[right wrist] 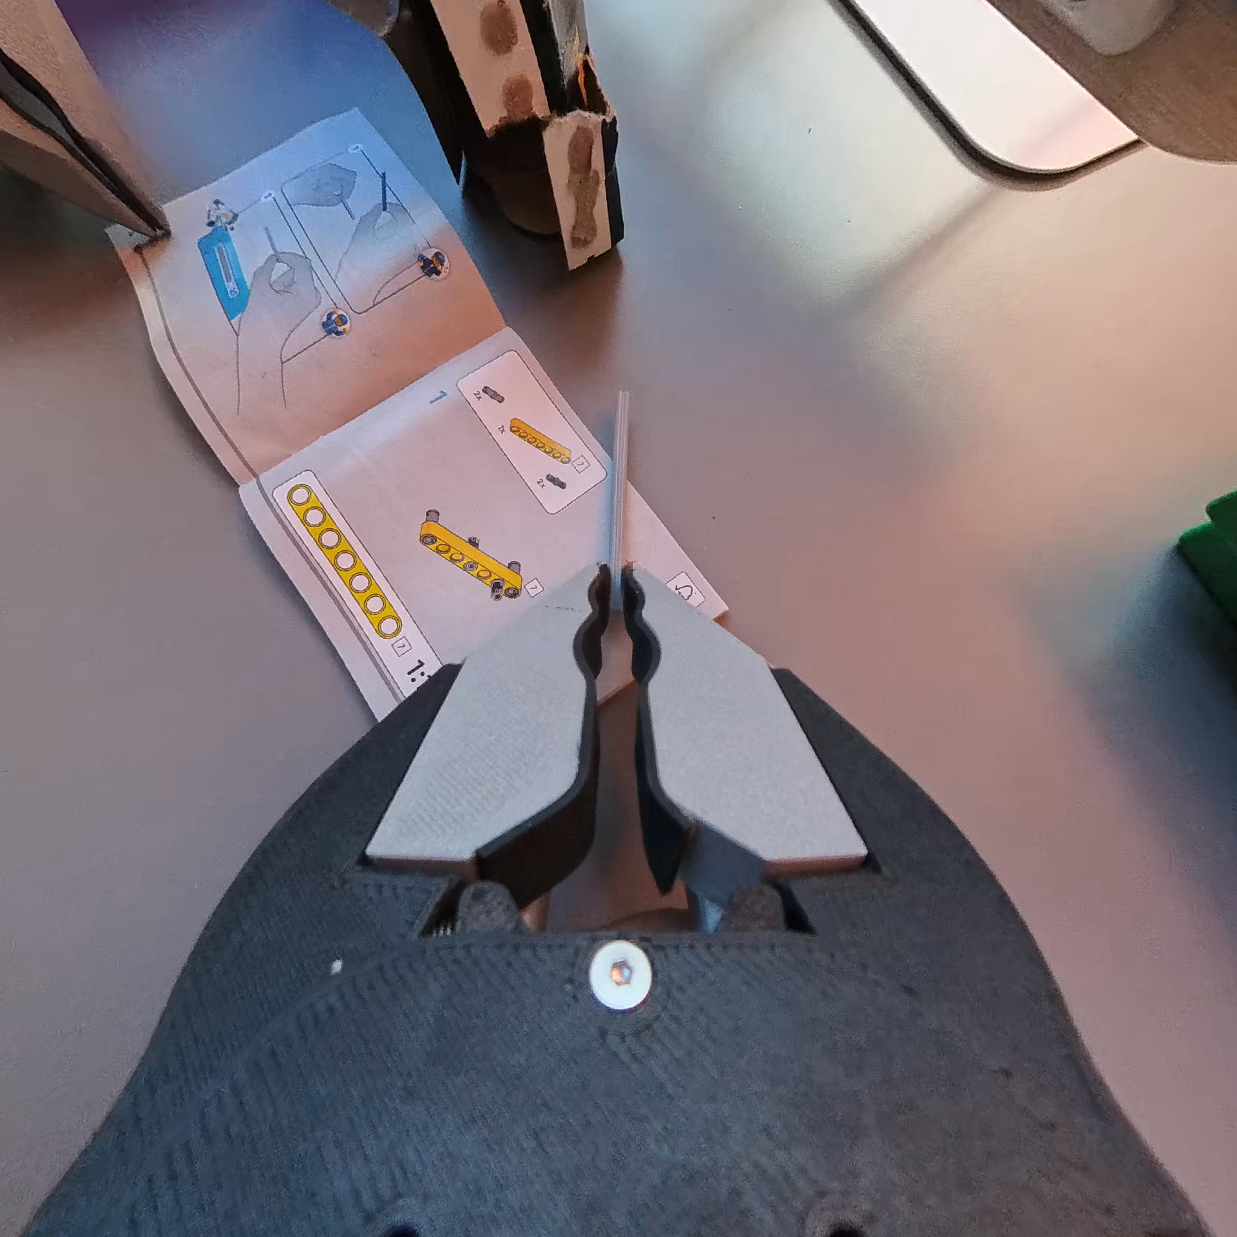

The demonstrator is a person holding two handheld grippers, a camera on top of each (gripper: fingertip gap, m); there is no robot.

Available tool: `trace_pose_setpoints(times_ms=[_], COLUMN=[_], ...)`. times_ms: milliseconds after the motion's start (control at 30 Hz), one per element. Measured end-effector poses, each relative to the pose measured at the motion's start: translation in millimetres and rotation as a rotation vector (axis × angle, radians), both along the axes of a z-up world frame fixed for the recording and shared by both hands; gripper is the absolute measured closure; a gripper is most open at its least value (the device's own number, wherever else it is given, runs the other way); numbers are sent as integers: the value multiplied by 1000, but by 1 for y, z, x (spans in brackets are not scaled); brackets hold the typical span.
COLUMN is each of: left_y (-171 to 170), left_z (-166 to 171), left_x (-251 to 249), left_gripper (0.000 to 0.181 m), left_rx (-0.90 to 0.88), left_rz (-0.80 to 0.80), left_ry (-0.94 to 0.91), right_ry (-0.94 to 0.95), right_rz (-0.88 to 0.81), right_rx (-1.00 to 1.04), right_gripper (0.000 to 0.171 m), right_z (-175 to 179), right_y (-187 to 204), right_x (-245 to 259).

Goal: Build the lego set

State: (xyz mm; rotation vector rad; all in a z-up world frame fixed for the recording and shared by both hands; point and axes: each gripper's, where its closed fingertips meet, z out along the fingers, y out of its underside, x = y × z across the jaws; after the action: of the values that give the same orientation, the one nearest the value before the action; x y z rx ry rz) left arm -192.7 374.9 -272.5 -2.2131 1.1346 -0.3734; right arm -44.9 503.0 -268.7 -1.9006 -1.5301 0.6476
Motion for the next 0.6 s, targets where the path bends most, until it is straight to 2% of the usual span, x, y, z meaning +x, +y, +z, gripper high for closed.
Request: trace_pose_setpoints(times_ms=[33, 267, 400, 600], left_y=[0, 0, 0, 0], left_z=[0, 0, 0, 0], left_x=[0, 0, 0, 0], left_gripper=[181, 181, 181, 181], left_rx=[-2, -9, -5, -2], left_rz=[1, 3, 4, 8], left_ry=[-2, -17, -15, -14], right_ry=[0, -10, 47, 207], right_rz=[6, 22, 44, 235], right_rx=[-1, 16, 2, -18], right_gripper=[171, 171, 171, 171], right_z=[0, -2, 5, 34], right_y=[-1, -4, -8, -43], right_x=[-1, -3, -7, -22])
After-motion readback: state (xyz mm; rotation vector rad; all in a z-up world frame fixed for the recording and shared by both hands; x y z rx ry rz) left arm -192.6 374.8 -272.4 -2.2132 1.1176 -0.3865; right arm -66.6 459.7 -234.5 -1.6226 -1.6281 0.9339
